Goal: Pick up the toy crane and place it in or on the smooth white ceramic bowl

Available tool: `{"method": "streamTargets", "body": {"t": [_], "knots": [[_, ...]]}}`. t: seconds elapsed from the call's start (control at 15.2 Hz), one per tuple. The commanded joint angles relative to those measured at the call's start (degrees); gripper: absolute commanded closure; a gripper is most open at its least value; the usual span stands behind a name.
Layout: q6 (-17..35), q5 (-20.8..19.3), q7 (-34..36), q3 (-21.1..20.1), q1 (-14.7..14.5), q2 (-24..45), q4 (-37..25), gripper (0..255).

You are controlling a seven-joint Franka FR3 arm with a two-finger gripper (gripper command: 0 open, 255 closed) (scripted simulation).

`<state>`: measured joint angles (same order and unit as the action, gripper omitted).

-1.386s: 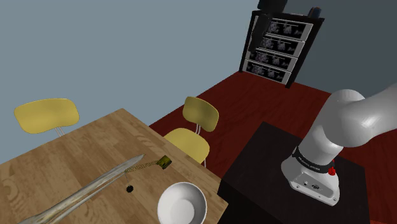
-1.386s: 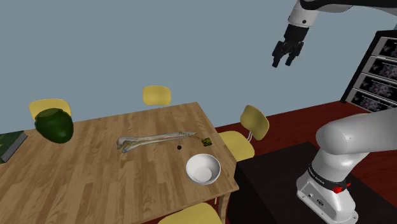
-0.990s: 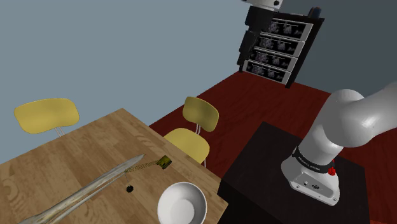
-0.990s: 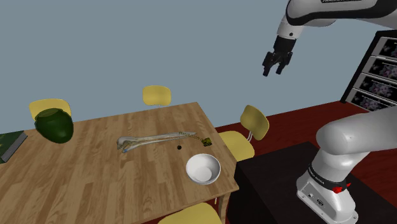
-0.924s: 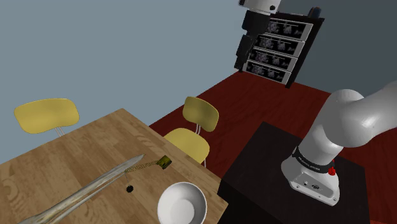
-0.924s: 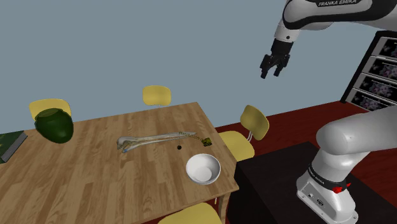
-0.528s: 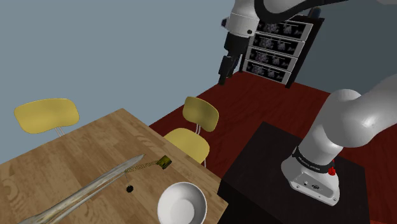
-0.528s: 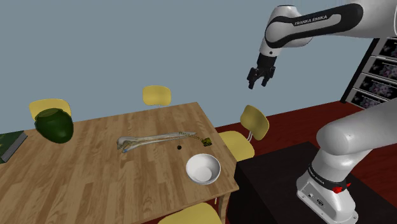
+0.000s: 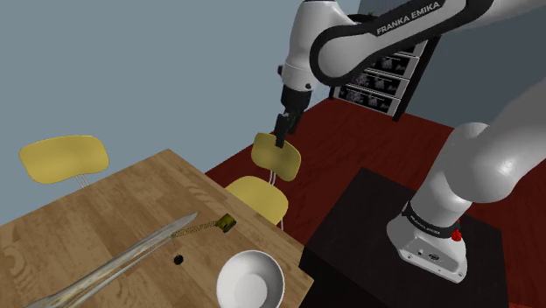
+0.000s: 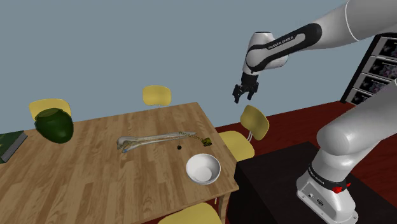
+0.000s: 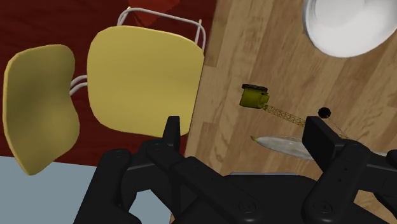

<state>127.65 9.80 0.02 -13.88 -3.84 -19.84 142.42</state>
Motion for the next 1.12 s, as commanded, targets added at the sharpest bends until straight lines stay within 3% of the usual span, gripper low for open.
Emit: {"method": "streamTargets", "body": {"t": [0.0,0.59,1.06], "knots": [[3.7,-0.4,1.3,-1.2,-0.1,3.7,0.0,0],[17.4,-8.3,10.2,-4.8,-0.5,24.2,-5.5,0],[23.8,-17.3,18.5,-2.2,-4.8,40.8,-14.1,0]]}}
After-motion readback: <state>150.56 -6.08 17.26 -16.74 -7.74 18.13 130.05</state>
